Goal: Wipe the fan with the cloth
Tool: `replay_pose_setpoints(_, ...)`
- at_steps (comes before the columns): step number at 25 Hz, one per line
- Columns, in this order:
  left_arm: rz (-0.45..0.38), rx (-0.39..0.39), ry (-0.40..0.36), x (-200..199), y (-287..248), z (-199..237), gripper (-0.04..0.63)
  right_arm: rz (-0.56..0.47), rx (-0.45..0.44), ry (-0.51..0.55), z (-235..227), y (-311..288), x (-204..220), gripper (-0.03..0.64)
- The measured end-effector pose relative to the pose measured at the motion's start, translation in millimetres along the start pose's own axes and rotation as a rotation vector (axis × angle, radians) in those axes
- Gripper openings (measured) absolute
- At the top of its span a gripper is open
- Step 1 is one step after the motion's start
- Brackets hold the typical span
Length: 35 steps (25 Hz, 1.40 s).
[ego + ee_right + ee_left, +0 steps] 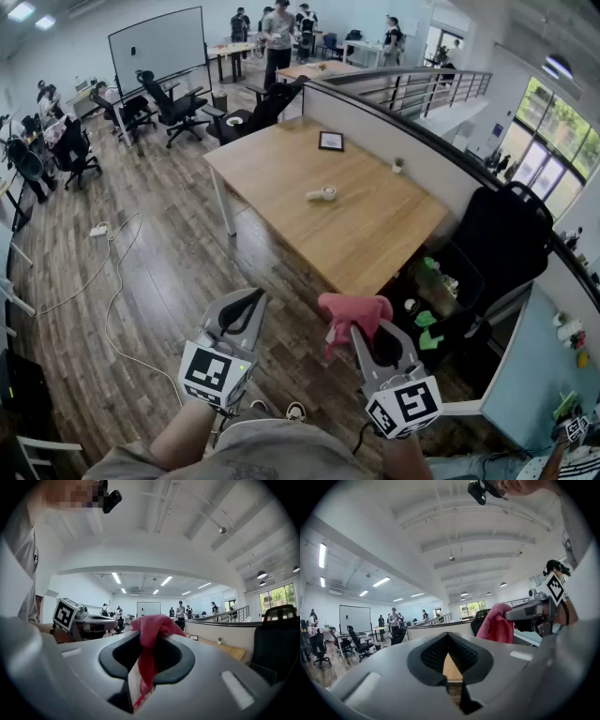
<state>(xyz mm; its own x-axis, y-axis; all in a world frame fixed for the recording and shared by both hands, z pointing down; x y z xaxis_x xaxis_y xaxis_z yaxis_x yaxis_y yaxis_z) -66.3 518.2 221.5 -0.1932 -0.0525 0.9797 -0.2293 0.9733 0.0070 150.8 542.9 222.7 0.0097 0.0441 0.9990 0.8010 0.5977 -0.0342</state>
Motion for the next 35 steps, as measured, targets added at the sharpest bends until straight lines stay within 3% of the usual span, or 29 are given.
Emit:
replay_pose_setpoints(5, 0.007, 0.009, -0.004, 0.0, -7.7, -11.9, 0.002, -0.036, 0.044, -0.042, -19.4, 10.8, 0.4, 0.083)
replay_pose_setpoints(12, 0.009, 0.002, -0.007, 2.9, -12.1, -15.6, 0.002, -0.023, 0.038, -0.037, -27.6, 10.3, 4.7, 0.083)
replay_pose_setpoints(18, -0.016, -0.039, 0.065, 3.6, -13.8, -9.0, 0.002, 0.001, 0.023, -0.038, -34.3, 4.9, 13.6, 0.083)
replay_pose_setpoints(19, -0.023, -0.056, 0.080, 3.6, -15.6, -5.7, 0.015, 0.004, 0.019, -0.040, -35.5, 3.1, 14.4, 0.083)
replay_pose_setpoints(21, -0.033, -0.095, 0.107, 3.4, -20.2, 1.2, 0.352, 0.013, 0.015, -0.043, -38.7, -0.4, 15.6, 0.083)
replay_pose_setpoints(22, -0.039, -0.114, 0.113, 3.1, -22.2, 5.0, 0.375, 0.018, 0.015, -0.042, -40.8, -2.3, 15.8, 0.083)
replay_pose_setpoints(35, 0.002, -0.107, 0.097, 27.6, -92.4, 48.2, 0.399, 0.055, 0.034, -0.045, -93.0, -74.4, 18.8, 0.083)
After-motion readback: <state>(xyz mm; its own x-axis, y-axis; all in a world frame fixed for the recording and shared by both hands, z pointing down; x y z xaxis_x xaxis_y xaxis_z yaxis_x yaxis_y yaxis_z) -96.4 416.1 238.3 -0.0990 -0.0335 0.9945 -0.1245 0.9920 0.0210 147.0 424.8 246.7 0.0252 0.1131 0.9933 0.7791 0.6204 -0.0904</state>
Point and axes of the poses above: the fingertips, and each gripper's own axes: y backward along the fingers, z to its left, x out of its underside, the point moved 5 cm from there along y, backward along the fingers, and after that the axes turned 15 degrees about -x, right-handed, at the moved point
